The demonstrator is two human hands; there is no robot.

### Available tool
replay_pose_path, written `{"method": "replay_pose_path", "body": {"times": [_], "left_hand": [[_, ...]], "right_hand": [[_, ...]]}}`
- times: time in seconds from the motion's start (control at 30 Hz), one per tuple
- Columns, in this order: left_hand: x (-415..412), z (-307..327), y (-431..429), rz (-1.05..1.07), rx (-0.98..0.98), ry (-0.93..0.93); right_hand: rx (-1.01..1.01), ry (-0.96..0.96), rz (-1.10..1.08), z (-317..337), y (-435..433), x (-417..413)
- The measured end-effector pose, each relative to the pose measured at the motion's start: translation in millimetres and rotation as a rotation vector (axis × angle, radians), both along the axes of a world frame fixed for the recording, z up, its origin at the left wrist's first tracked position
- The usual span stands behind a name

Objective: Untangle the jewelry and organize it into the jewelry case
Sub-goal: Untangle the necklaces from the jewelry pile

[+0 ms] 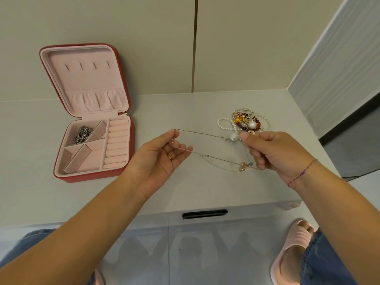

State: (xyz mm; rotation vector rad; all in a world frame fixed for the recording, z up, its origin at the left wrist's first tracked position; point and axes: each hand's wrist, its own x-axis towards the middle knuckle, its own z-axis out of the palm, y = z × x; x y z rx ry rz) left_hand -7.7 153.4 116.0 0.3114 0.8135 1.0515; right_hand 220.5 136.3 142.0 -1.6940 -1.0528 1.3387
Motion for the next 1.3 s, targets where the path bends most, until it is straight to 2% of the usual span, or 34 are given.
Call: {"method": "replay_pose_path", "body": {"times": [0.07,0.13,0.33,0.43,0.57,0.77,0.9,1.0,1.07,1.17,1.23,1.3], "left_hand": [[0.2,-1.4,-0.9,-0.02,-0.003,0.009],[0.2,-2.0,-2.3,-0.072,0.012,0.093],[2.5,-0.1,-10.0,-0.233,0.133,0.552],[3.2,-2.0,-14.8,-0.271,0.189,0.725],[1.3,-6.9,-15.9,-0.265,0.194,0.8],[-1.5,-11.4,-16.2,-0.258,0.224,0.909],[-2.6,-10.4,-18.7,-0.272,0.404,1.185],[2.0,-7.1,-21.4,-0.286,0.558,1.305],[8.4,-4.9,-23.5,-0.334,0.572,1.204],[20.4,1.0,-28.7,-0.499,0.431,0.777],[25.6,3.2,-31.4,-0.56,0.393,0.587],[27.3,5.3,-31.7,-0.559,0.363,0.493]], "right_hand": [[-0.037,0.053,-0.011,0.3,0.5,0.0],[-0.062,0.116,-0.039,1.0,1.2,0.8],[-0.139,0.171,-0.108,-2.5,3.1,5.2],[-0.152,0.12,-0.107,-5.6,3.0,7.3],[-0.111,0.031,-0.096,-11.6,2.9,9.7],[-0.134,0.055,-0.016,-15.9,1.3,13.3],[-0.135,0.24,0.028,-10.2,2.0,12.2],[-0.142,0.509,0.076,-2.4,1.0,5.7],[-0.167,0.726,0.106,0.3,-0.8,0.7],[-0.192,0.976,0.214,-0.2,-2.4,-6.4],[-0.188,1.053,0.27,-1.1,-2.5,-9.9],[-0.183,1.069,0.281,-0.9,-2.1,-10.7]]}}
